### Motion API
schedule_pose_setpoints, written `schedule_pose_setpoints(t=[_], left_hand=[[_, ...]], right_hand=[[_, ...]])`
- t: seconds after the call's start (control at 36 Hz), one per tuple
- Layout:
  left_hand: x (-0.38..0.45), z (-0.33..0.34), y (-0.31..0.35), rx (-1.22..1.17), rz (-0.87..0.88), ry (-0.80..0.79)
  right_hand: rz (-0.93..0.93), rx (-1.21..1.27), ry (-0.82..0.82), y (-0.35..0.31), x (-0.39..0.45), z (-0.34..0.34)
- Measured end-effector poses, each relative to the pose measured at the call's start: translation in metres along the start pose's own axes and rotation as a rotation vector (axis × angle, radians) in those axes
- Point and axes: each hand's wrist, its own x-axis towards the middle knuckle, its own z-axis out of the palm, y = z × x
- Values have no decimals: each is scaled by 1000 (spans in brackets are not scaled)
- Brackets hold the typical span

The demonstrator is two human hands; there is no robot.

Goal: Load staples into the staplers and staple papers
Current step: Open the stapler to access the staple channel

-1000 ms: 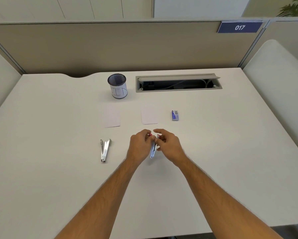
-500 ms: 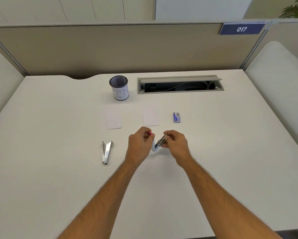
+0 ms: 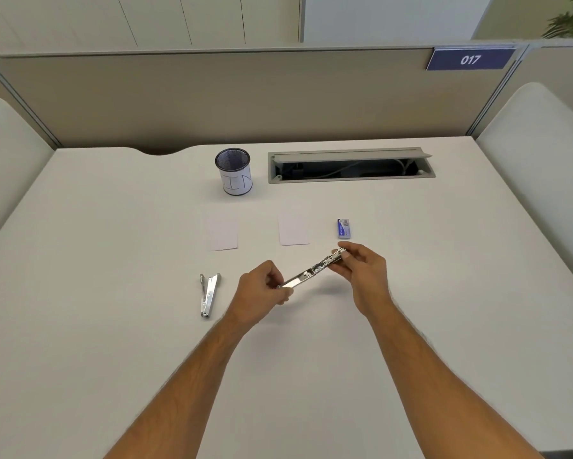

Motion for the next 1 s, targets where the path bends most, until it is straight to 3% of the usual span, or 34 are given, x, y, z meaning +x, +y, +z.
schedule_pose_setpoints(t=[0.11,0.22,0.44,0.61,1.0], left_hand=[[3,5,-2,151,-20,-127],[3,12,3,201,5,-139],[4,22,27,476,268,-178],[5,24,46,619,351,-201],[9,25,50,643,360,-144]], right_hand=[[19,11,-48,-2,1,2],[26,18,-84,-4,1,5],[25,-12,-135,-3,-4,9],[3,-42,-163,-6,-8,17],[-7,-75,-152,-15,-12,27]])
